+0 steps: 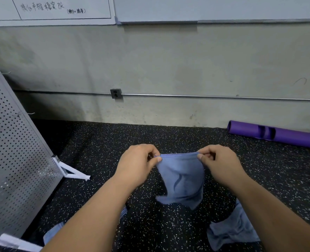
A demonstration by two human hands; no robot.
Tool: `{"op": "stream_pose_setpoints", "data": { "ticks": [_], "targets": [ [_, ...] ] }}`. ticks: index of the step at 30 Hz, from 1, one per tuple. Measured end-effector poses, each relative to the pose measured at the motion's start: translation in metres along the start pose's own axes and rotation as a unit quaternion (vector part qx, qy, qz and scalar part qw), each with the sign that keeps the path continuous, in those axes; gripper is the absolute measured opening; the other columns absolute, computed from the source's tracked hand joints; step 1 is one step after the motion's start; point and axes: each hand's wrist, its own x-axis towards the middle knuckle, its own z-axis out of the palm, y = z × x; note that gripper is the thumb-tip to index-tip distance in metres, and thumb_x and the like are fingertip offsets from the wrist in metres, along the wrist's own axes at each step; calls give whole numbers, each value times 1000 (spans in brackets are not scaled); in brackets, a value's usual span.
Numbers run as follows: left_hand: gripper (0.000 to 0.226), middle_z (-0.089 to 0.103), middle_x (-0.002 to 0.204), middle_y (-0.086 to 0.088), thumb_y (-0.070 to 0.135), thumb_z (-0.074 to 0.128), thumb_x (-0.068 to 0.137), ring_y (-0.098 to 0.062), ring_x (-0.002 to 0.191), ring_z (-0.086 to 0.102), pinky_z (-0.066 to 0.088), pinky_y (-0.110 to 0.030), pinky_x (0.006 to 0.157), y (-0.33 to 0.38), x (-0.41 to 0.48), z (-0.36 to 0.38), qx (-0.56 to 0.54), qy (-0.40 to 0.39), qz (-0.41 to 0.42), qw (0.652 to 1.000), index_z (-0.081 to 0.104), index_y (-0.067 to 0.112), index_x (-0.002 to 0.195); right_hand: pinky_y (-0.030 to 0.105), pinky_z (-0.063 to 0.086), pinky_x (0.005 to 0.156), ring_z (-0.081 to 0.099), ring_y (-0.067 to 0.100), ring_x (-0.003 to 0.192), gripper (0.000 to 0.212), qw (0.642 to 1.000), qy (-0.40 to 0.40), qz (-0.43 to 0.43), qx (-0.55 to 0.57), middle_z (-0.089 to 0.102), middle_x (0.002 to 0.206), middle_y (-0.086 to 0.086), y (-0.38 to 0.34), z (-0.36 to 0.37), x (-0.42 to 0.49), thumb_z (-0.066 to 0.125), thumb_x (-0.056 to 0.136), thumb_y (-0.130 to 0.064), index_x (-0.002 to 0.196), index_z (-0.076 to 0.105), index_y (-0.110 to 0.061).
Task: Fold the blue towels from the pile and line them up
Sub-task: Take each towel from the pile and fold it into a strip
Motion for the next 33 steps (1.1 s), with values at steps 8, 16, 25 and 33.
{"op": "stream_pose_setpoints", "data": {
  "ticks": [8,16,25,33],
  "targets": [
    [10,71,81,24,41,81,92,2,79,66,58,-33,78,3,-2,-4,-28,1,-5,1000,74,37,86,13,37,57,61,3,70,7,1000,-15,12,3,68,82,-12,4,3,0,74,98,-28,96,78,-33],
    [10,73,80,22,35,87,87,1,80,68,56,-22,74,6,-2,-9,-92,12,-6,996,78,36,85,11,37,51,57,-1,57,9,999,-19,18,39,66,67,-12,5,1,2,76,97,-26,91,77,-34],
    [25,71,88,18,26,83,91,-1,85,66,50,-16,81,4,-2,-10,-93,-9,9,996,75,36,113,10,48,66,67,-6,74,13,997,-43,11,68,76,83,-17,8,7,3,77,96,-23,92,77,-35],
    [8,70,88,16,29,72,100,-4,83,63,52,-29,78,6,0,-7,-92,17,-29,995,69,33,93,21,39,61,60,-9,64,8,998,-18,-7,67,71,74,-25,6,5,5,68,102,-26,98,72,-33]
  ]
}}
